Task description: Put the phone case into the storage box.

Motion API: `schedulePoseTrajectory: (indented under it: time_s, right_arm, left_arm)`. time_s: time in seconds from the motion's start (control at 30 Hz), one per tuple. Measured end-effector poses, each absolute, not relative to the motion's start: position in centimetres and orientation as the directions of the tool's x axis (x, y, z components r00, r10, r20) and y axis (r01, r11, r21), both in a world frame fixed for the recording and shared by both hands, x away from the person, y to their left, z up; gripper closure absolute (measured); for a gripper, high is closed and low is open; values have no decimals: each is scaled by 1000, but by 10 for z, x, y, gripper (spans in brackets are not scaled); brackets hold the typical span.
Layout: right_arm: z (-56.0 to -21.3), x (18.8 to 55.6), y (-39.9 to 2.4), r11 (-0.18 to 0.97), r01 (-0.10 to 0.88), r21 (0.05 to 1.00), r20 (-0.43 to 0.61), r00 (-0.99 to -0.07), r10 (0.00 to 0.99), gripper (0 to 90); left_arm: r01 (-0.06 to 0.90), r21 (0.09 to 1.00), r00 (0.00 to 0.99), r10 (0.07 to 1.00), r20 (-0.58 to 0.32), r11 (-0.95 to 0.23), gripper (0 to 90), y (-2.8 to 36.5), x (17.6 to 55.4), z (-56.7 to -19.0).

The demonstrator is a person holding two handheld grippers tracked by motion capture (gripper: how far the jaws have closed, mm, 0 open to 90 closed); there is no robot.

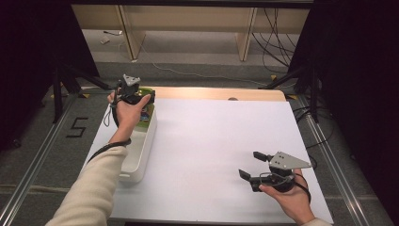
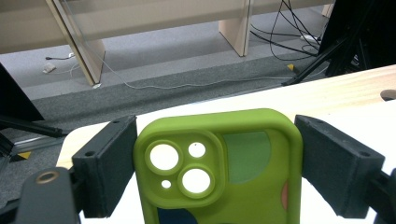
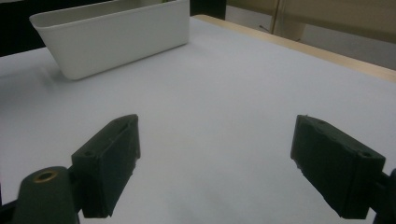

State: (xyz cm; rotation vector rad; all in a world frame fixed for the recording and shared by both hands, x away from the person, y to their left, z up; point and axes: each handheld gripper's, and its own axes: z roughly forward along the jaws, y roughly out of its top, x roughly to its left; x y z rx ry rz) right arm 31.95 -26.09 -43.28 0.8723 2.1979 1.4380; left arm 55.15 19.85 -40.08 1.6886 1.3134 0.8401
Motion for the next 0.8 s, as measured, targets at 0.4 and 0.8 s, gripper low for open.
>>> schedulePoseTrajectory:
  time_s: [0.4, 0.8]
  right_arm:
    - [-433, 319, -261, 289, 292, 912, 24, -739, 673, 166]
    - [-433, 319, -261, 289, 292, 912, 24, -740, 672, 166]
  left_arm:
    - [438, 890, 238, 971, 23, -128, 155, 200, 550, -405]
    - [451, 883, 242, 970, 22, -133, 155, 200, 548, -410]
